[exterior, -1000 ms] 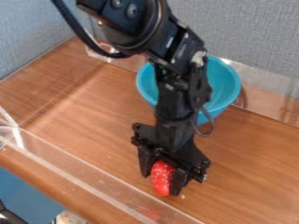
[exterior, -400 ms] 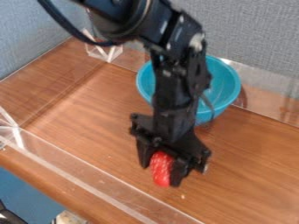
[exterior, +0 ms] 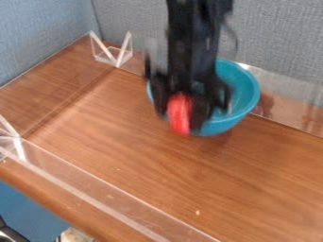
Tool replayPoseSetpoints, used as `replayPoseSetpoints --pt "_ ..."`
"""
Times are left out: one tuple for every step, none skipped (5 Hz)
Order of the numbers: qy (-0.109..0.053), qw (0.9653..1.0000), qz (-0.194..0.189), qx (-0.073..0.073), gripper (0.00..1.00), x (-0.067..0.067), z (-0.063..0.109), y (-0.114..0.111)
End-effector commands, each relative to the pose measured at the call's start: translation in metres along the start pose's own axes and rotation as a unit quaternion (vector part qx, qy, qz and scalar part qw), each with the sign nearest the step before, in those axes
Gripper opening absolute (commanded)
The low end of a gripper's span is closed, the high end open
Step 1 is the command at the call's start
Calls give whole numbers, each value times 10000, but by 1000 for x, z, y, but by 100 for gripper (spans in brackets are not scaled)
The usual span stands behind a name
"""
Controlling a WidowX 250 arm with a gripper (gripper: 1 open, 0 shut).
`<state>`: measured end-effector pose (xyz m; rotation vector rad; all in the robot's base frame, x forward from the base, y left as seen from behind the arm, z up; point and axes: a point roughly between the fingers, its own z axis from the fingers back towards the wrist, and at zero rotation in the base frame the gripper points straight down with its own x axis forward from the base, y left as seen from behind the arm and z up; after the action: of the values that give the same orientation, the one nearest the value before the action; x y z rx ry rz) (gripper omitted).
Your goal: Put the strawberry in the blue bowl
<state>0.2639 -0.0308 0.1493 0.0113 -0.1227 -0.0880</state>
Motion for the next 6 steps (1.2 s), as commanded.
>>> replayPoseSetpoints --pt "-576 9983 101 -6 0 40 33 14" --pt "-425 9991 27 25 0 53 17 14" --pt "-296 9995 -72 40 0 60 6 9" --pt "-178 9997 -157 61 0 68 -6 6" --pt "-103 9995 -297 72 0 72 -16 -1" --pt "-22 9992 -389 79 0 75 -27 -7"
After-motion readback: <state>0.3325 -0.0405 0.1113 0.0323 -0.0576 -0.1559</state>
